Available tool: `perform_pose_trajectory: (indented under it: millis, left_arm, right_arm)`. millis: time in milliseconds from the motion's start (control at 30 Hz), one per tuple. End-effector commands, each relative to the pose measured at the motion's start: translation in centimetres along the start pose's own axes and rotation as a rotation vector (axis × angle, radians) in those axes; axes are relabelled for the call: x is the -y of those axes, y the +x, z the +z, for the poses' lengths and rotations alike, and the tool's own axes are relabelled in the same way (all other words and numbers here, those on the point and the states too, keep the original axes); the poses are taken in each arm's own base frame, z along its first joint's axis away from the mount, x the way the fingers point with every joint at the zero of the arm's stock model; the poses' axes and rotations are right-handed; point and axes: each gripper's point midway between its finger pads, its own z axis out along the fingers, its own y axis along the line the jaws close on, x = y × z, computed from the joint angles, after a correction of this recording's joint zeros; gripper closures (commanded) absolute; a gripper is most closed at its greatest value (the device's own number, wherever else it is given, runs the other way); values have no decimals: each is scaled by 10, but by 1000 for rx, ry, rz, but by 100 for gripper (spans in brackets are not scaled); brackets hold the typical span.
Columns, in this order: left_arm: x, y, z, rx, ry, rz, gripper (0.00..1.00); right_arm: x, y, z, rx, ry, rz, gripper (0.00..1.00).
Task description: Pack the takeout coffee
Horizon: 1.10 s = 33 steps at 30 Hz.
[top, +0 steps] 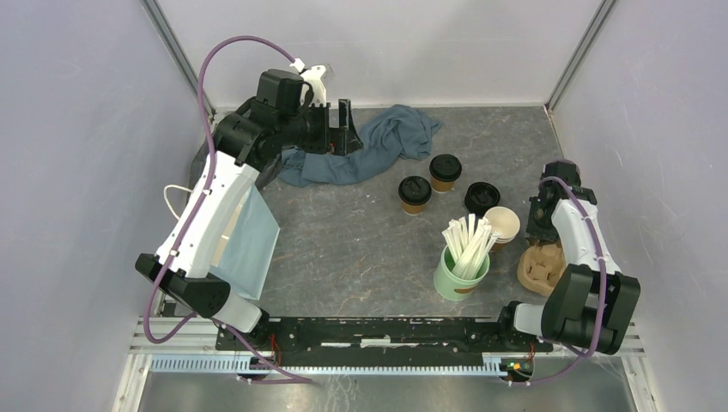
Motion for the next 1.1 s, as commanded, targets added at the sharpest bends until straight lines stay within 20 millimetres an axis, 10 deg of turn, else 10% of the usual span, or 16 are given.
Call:
perform_pose_trajectory:
  millis: [0, 1067]
  left_arm:
    - [-1, -7, -11, 40, -3, 63, 0]
    - [4, -3, -13, 38, 22, 66, 0]
  right_arm:
    - [3, -10, 4, 36, 14, 12, 73]
    - [23, -20, -38, 75, 95, 46, 100]
